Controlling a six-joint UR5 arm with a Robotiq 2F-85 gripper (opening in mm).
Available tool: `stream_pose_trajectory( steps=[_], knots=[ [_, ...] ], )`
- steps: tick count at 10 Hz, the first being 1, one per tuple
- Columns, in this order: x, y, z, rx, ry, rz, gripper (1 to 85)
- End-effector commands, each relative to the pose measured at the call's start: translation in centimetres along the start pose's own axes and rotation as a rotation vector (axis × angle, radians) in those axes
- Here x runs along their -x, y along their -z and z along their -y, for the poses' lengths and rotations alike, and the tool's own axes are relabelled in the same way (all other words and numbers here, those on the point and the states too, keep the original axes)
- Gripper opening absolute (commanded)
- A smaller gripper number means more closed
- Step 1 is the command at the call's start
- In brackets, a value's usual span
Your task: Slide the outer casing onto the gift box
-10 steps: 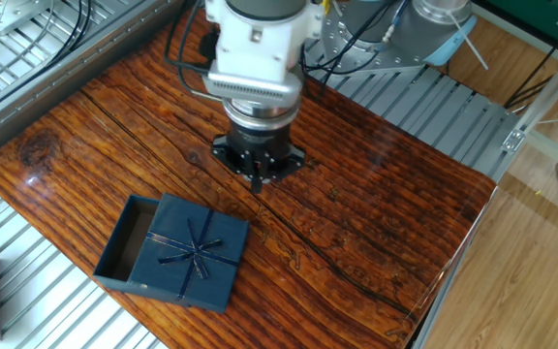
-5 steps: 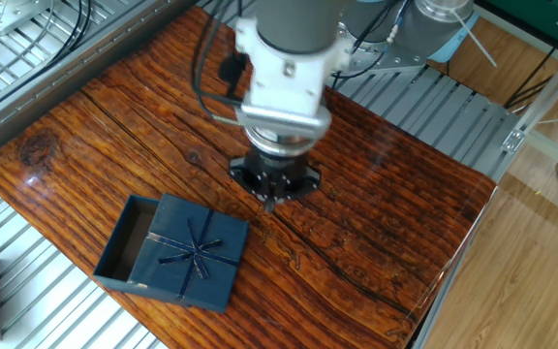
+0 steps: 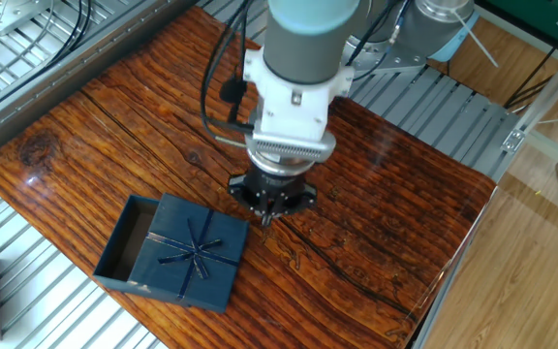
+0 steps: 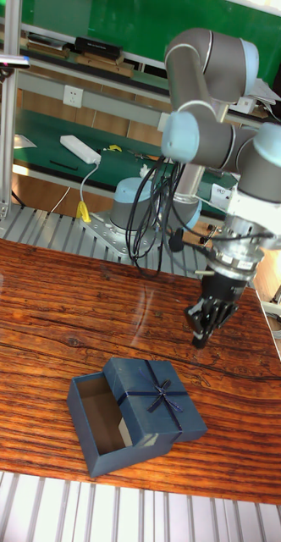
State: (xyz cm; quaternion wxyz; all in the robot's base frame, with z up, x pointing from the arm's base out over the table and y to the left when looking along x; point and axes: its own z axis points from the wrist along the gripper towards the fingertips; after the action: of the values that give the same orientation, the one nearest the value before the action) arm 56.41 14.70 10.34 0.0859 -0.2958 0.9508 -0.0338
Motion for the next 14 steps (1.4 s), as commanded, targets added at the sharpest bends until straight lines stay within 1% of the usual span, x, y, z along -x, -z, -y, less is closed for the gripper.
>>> stream_pose_trajectory(
  steps=[1, 2, 5, 8, 12, 14],
  knots=[
    [0.5, -2.2, 0.4, -0.006, 0.007, 0.019, 5.0],
    [0.6, -2.6, 0.4, -0.003, 0.001, 0.022, 4.3],
    [0.7, -3.6, 0.8, -0.015, 0.009, 0.026, 2.7],
    [1.1, -5.1, 1.0, -0.015, 0.005, 0.042, 2.0],
    [1.2, -6.1, 1.2, -0.016, 0.007, 0.046, 1.0],
    [1.2, -6.3, 1.9, -0.031, 0.016, 0.05, 1.0]
  ],
)
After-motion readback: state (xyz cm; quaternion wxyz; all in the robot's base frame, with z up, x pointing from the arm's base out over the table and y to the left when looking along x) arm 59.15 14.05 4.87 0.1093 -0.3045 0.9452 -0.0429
